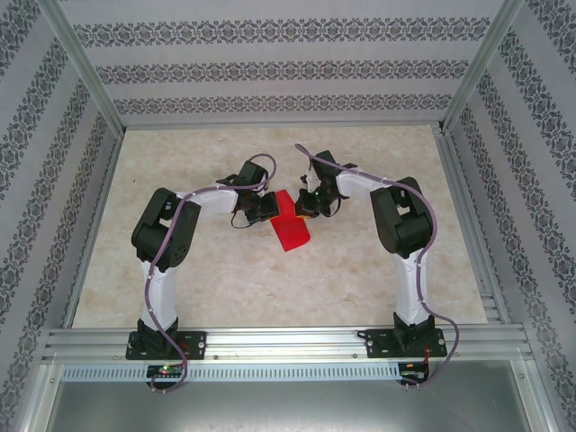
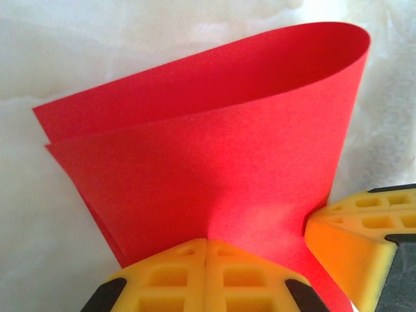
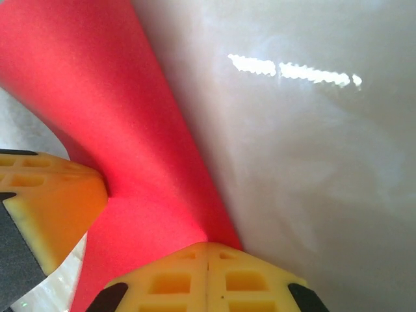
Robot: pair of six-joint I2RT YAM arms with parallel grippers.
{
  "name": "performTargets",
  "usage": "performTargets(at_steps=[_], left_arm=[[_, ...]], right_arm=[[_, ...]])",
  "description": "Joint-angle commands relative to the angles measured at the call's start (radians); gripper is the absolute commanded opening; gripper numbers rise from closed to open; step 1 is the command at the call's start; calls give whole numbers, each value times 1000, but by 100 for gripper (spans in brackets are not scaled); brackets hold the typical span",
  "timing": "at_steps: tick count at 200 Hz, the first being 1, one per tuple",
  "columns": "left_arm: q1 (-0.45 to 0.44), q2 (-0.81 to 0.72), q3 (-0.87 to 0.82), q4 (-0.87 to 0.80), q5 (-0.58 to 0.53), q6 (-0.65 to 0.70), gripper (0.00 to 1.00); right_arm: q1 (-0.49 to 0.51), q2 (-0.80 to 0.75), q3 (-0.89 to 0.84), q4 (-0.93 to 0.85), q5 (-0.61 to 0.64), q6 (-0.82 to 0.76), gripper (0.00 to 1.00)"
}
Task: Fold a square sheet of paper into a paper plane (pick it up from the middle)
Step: First fold in half a square sheet of paper at the center of the table.
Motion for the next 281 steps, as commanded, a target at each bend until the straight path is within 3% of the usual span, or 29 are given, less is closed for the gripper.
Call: performTargets(at_steps=[1,36,73,144,212,254,281], left_arm=[[-12,98,-35,-146,-114,1,0],[-11,98,-35,-149,-115,3,0],[-13,95,-36,-148,-112,7,0],[-14,99,-35,-146,-107,8,0],[-16,102,-42,-147,-108,9,0],[-16,102,-48,-148,-110,12,0],[-16,104,-45,-148,-109,13,0]], right_arm=[[-35,16,-38,-12,31,-38,0],[-71,-53,-66,35,14,-23,0],[-46,-124,-74,136,-80,27,0],[36,13,26,185,-110,116,0],[-28,74,-2,229,-18,207,0],[-92,9,-76,318,15,255,0],[-96,-31,-81,365,-28,263,0]])
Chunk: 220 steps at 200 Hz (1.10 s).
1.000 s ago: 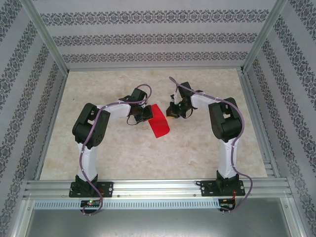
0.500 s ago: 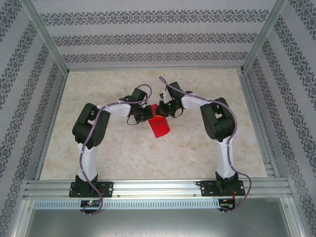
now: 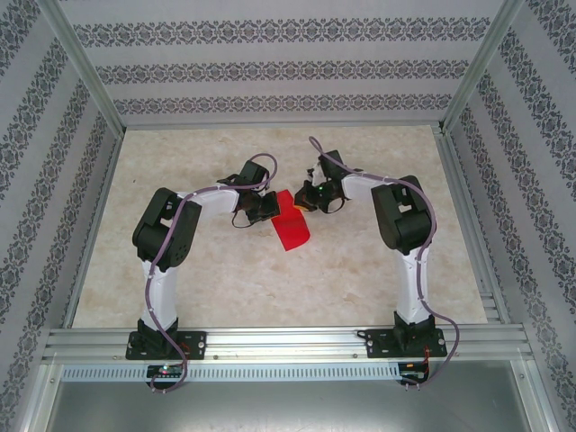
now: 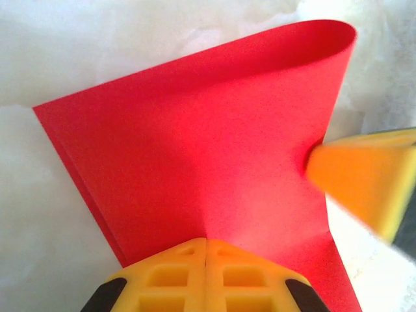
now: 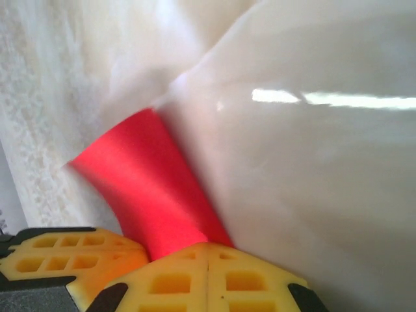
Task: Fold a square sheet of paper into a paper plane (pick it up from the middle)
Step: First fold in half a square sheet of paper at the center of the table.
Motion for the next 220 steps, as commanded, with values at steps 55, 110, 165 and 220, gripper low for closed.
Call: performTargets(at_steps=[55,110,165,220], left_arm=[[-12,101,-49,-151,-100,15,0],[-12,103,-49,-158,-97,16,0],[-13,105,-53,-162,-96,19,0],[-13,104,-66,-161,-94,25,0]], right_arm=[[35,-42,24,105,-8,6,1],[64,64,134,52,18,17,1],[49,131,199,11,71,21,1],[18,162,250,-9,133,19,1]])
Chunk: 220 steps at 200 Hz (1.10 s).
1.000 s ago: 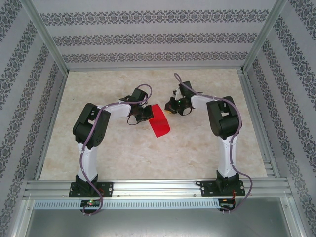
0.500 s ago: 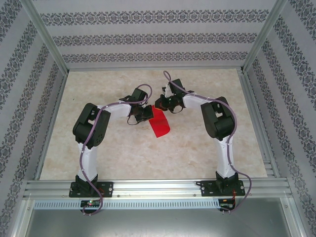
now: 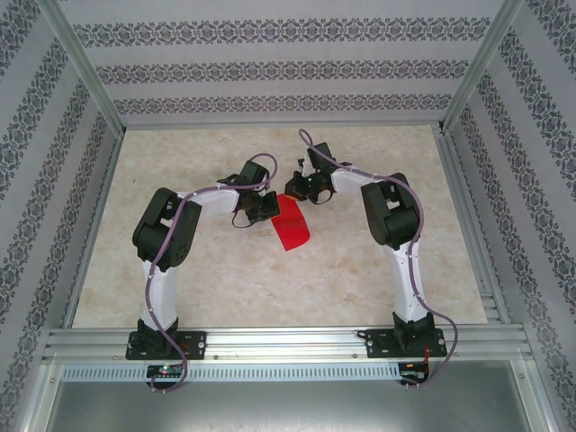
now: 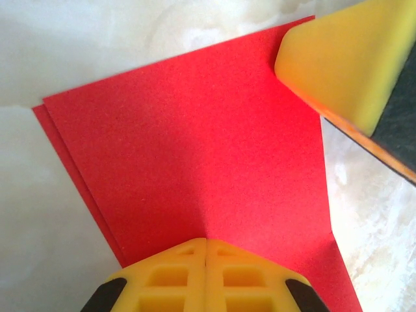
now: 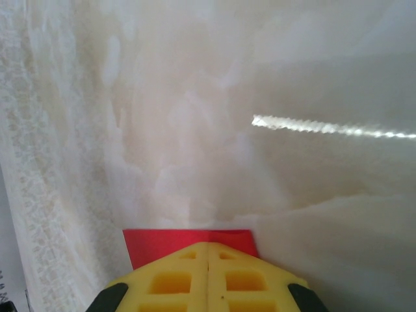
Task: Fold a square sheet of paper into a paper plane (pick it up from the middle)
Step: First fold in half a square sheet of paper at the center of the table.
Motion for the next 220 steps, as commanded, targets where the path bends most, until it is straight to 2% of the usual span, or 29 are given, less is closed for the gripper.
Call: performTargets(at_steps=[1,40,84,112,159,220], left_arm=[[-13,102,-67,-160,-94,23,0],[-13,103,-71,-156,-94,25,0],[-14,105,-71,-151,-95,26,0],[-15,109,-73,-148,-93,26,0],[-17,113,-73,-146,-94,26,0],[-16,111,-79,-150,-98,20,0]], right_arm=[[-29,37,51,-14,80,3,1],[-36,-5,68,15,38,-14,1],[-12,-133,-105,122,-60,-1,2],[18,-174,-201,149,-60,2,3],[37,-131,-233,145,-50,16,4],[-12,-80,-223,101,-22,7,3]])
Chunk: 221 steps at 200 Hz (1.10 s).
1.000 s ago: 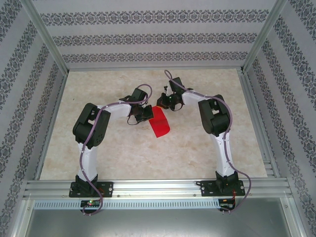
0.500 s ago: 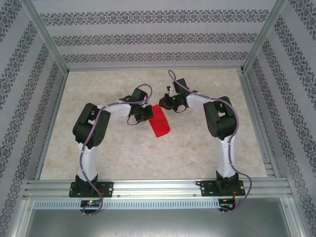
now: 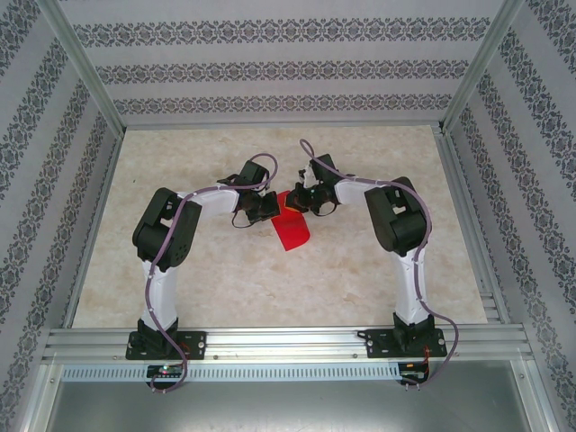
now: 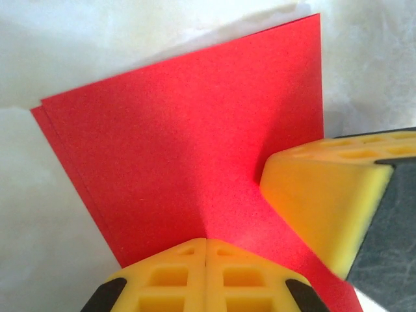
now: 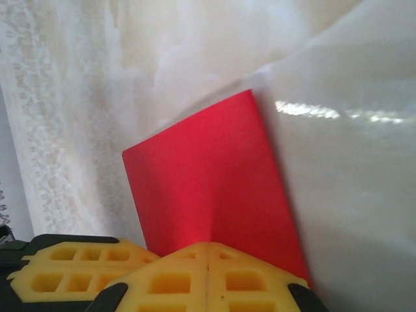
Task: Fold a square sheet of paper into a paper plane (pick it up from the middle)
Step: First fold in half a square sheet of paper at the center of the table.
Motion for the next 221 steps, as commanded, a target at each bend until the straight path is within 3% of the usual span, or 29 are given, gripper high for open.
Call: performTargets(at_steps=[1,60,113,155,221], left_arm=[[-16,112,-78,-153,-99,14,0],[-16,109,-77,-151,-98,20,0],[-16,111,-69,-151,-99,24,0],[-16,112,-66,-154,-99,22,0],[-17,118,-67,-151,-100,18,0]], right_arm=[[-32,32,2,-16,35,-8,3],[-112,-67,-9,-29,87,-12,3],[-54,-194,-98,-71,-1,-68,3],[17,-185,-132,-148,-24,-117,3],[16,-141,-150,-199,-3,-157,4]])
